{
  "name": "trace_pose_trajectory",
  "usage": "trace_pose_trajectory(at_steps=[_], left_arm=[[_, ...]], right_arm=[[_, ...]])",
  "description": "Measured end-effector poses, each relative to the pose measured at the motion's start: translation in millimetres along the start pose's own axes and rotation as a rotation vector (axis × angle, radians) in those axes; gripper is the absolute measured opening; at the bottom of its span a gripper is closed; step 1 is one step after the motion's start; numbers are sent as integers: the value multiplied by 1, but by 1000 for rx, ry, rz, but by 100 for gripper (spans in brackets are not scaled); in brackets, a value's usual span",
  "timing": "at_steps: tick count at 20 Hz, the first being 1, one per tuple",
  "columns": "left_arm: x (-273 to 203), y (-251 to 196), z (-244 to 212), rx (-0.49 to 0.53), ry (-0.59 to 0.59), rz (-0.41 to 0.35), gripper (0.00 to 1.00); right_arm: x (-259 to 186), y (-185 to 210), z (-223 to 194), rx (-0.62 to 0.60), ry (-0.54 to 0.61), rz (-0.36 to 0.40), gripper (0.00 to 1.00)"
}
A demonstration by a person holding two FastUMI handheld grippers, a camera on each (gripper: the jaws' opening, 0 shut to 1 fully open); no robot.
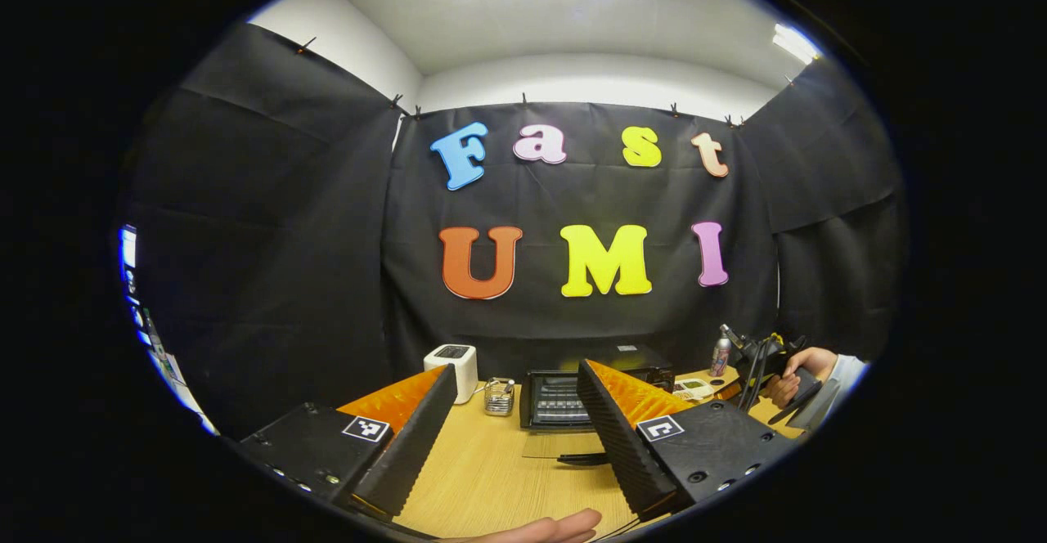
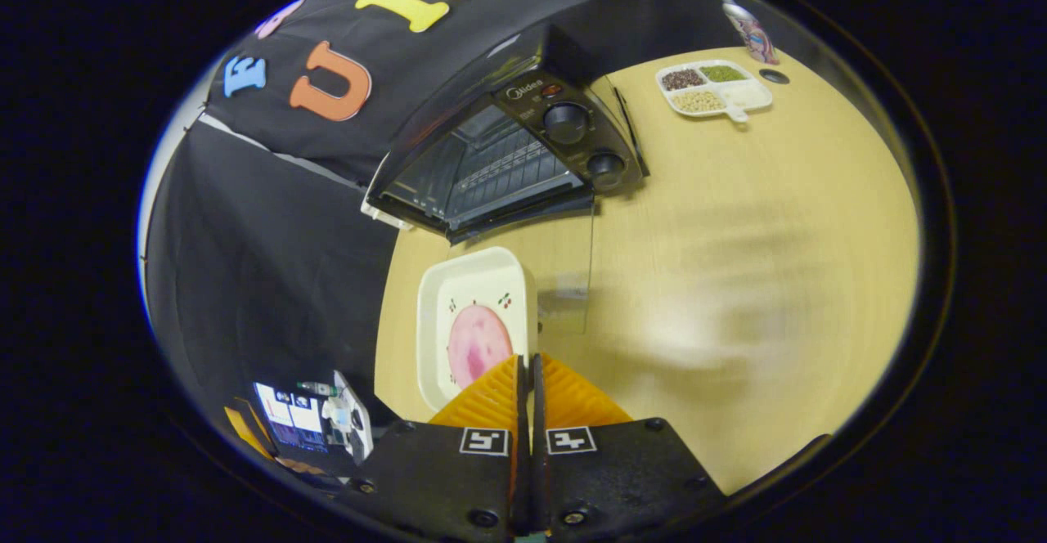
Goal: Open the electric oven with the left hand, put the food in, and close the electric oven.
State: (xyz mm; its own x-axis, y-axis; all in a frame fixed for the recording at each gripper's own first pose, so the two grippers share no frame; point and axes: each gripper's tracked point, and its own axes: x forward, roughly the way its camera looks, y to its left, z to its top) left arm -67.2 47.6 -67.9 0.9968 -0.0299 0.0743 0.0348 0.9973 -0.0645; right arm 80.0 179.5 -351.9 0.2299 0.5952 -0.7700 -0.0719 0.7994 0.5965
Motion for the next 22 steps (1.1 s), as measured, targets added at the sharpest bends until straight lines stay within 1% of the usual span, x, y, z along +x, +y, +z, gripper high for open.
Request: trace_pose_trajectory(at_steps=[1,2,4,6,7,9,10,11,13,15,16,17,20,21,22], left_arm=[[0,2,-1,-2,-4,0,94],[2,5,-2,-3,-5,2,94],[2,9,-8,-5,-3,4,94],[4,6,-18,1,23,-21,94],[5,9,-22,9,29,-20,94],[11,18,-28,29,32,-6,94],[12,20,-31,31,37,-1,94],[13,20,-34,26,45,-3,94],[16,20,-37,9,55,-10,94],[19,22,-35,10,49,-12,94],[20,24,-36,11,49,-11,94],[21,26,-36,10,47,-14,94],[21,33,-36,12,42,-9,94],[22,35,-37,16,41,-3,94],[25,37,-42,20,47,-2,94]], right_arm=[[8,3,5,22,-16,-8,4],[16,6,8,48,-31,-13,1],[33,18,13,83,-51,-1,1],[48,30,19,119,-75,2,1],[54,36,24,139,-99,0,4],[67,47,37,179,-157,4,2],[73,52,41,207,-178,7,4],[80,57,46,235,-197,12,1],[91,64,57,278,-241,24,2],[102,69,75,336,-311,41,1],[106,71,83,372,-347,54,4],[106,71,91,412,-388,61,1],[112,66,118,459,-509,31,5],[116,66,126,465,-540,26,1],[119,64,134,475,-567,26,4]])
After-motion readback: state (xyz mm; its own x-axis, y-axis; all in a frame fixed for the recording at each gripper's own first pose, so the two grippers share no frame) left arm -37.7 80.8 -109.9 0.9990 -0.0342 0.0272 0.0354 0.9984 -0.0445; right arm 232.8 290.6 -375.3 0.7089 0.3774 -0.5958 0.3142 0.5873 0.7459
